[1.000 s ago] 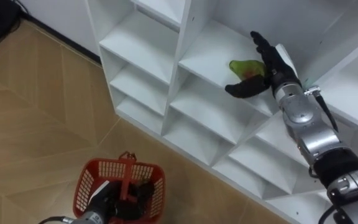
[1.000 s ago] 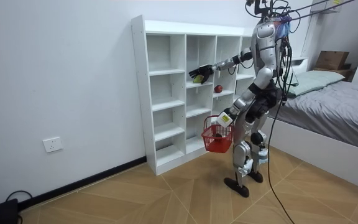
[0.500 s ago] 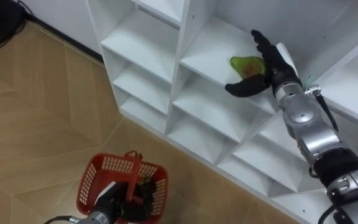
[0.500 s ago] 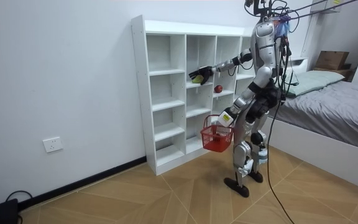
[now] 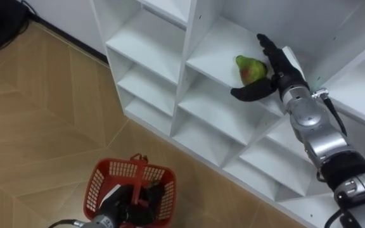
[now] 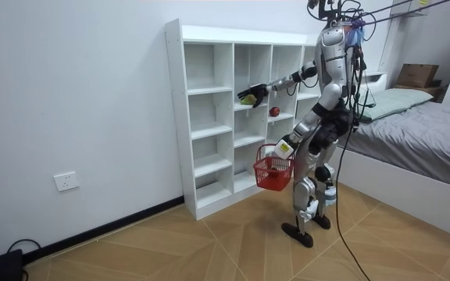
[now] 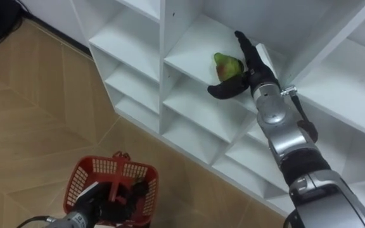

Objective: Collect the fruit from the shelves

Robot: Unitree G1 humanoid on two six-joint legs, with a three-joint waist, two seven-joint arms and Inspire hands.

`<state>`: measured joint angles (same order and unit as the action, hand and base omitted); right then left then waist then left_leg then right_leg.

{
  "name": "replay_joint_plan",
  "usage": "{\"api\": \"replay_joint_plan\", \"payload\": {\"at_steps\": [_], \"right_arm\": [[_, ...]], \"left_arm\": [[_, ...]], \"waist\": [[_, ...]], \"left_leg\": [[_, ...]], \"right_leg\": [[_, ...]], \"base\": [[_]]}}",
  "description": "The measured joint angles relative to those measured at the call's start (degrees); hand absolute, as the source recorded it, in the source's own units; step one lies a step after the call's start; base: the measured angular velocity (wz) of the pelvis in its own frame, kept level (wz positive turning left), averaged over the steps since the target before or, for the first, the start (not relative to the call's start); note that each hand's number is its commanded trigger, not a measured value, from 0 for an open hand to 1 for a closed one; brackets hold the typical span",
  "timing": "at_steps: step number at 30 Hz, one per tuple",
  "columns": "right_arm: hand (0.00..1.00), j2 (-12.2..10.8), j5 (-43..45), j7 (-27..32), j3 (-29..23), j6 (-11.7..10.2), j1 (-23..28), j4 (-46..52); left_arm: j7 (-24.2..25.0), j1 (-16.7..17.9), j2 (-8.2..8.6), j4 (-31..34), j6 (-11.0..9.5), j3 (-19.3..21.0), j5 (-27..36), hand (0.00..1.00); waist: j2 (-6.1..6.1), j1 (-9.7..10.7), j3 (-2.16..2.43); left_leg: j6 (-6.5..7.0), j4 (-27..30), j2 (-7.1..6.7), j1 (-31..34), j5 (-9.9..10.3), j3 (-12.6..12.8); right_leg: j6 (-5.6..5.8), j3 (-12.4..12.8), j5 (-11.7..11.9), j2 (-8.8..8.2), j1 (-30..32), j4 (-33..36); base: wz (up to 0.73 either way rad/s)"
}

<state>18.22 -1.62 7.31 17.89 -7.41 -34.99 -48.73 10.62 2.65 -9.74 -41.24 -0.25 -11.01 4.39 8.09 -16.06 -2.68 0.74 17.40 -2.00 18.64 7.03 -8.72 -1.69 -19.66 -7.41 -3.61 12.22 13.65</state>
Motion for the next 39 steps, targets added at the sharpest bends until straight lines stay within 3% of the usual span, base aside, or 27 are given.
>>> {"api": "replay_joint_plan", "payload": {"at_steps": [17,18,19,21,22,26,39], "right_arm": [[0.0,0.0,-0.5,0.3,-0.9,-1.0,-1.0,-2.4],[0.11,0.0,-0.3,0.3,-1.1,-1.2,-1.0,-2.4],[0.35,0.0,-0.3,0.3,-1.2,-1.3,-1.0,-2.4],[0.71,0.0,-0.3,0.4,-1.3,-1.4,-1.0,-2.4],[1.0,0.0,-0.3,0.6,-1.3,-1.4,-1.0,-2.4],[1.0,0.0,1.7,1.4,-1.9,-2.5,-1.2,-2.4],[1.0,-0.4,1.8,4.7,-3.6,-2.5,-1.6,-3.3]], "left_arm": [[-1.0,-1.4,0.22,-1.8,0.1,-1.1,0.0,1.0],[-1.0,-1.5,0.26,-1.9,0.1,-1.1,0.0,1.0],[-1.0,-1.7,0.31,-2.1,0.1,-1.1,0.0,1.0],[-1.0,-1.9,0.4,-2.4,0.1,-1.1,0.0,1.0],[-1.0,-1.9,0.44,-2.4,0.1,-1.1,0.0,1.0],[-1.0,-2.0,0.51,-2.7,0.1,-1.1,0.0,1.0],[-1.1,-2.5,1.31,-2.8,0.1,-1.2,0.2,1.0]], "waist": [[-0.04,0.1,-0.28],[-0.05,0.0,-0.28],[-0.07,0.0,-0.27],[-0.14,0.0,-0.3],[-0.21,0.0,-0.33],[-0.36,0.1,-0.41],[-1.29,0.0,-0.35]], "left_leg": [[0.29,0.1,-0.5,0.3,-0.2,-0.1],[0.32,0.1,-0.5,0.3,-0.2,0.0],[0.35,0.1,-0.48,0.6,-0.2,0.0],[0.4,0.1,-0.48,0.6,-0.3,0.0],[0.43,0.1,-0.49,0.6,-0.3,0.0],[0.5,0.1,-0.54,0.6,-0.3,0.0],[0.9,0.1,-0.79,0.5,-0.6,0.3]], "right_leg": [[0.26,-0.1,0.1,-0.39,0.4,0.1],[0.27,-0.1,0.1,-0.4,0.5,0.1],[0.3,-0.1,0.1,-0.4,0.7,0.2],[0.32,-0.1,0.2,-0.4,0.8,0.2],[0.36,-0.1,0.2,-0.4,0.8,0.2],[0.46,0.0,0.3,-0.4,0.8,0.2],[0.73,0.0,0.5,-0.64,0.9,0.4]], "base": [[0.0],[0.0],[0.0],[0.0],[0.0],[0.0],[-0.01]]}}
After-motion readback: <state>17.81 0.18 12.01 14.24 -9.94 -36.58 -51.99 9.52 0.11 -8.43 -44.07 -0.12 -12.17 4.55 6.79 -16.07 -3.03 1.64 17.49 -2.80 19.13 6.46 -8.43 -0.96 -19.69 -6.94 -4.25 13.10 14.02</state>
